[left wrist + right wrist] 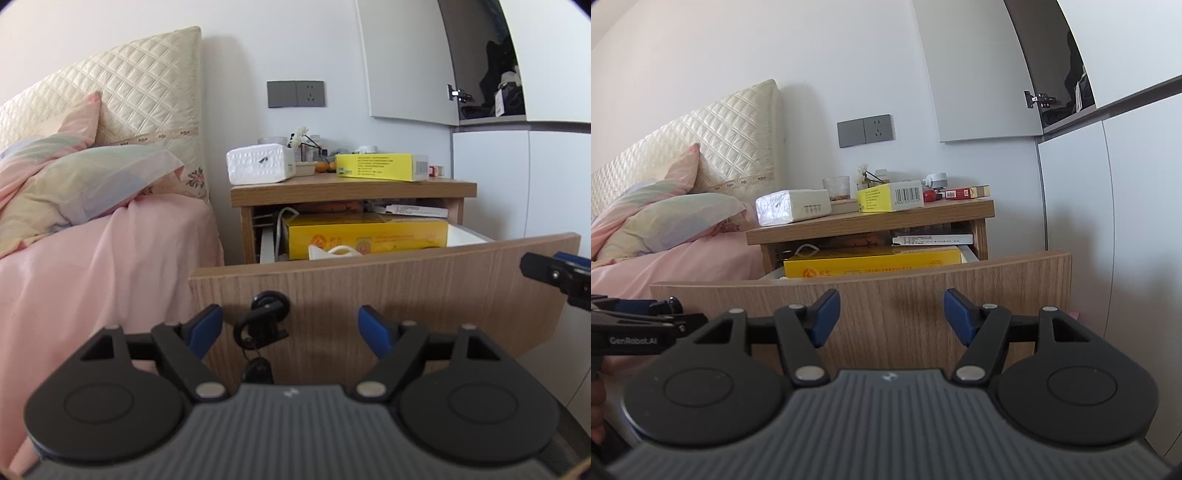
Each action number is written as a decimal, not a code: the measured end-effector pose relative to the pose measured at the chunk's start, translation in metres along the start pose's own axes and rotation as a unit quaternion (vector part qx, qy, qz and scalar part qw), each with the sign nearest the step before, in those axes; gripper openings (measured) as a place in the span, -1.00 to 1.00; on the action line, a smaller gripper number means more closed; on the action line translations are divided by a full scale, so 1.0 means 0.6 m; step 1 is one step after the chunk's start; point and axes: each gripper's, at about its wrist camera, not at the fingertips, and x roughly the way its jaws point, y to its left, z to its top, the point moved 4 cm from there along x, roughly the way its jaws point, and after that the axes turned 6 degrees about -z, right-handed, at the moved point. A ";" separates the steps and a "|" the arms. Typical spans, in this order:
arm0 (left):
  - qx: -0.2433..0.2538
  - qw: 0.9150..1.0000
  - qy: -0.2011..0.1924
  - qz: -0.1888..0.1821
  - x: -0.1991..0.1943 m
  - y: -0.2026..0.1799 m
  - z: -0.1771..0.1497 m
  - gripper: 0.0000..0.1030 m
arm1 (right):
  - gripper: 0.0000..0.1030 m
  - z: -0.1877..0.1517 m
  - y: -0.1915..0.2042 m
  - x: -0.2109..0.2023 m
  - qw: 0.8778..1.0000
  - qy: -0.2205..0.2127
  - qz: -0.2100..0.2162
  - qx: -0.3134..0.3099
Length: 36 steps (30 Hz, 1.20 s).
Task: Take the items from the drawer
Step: 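Push the drawer front shut with the left gripper at the knob while the right gripper presses the panel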
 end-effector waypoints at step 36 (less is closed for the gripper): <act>0.027 0.998 -0.037 0.044 0.027 -0.030 -0.011 0.88 | 0.28 -0.023 -0.045 0.015 1.000 0.002 0.029 0.001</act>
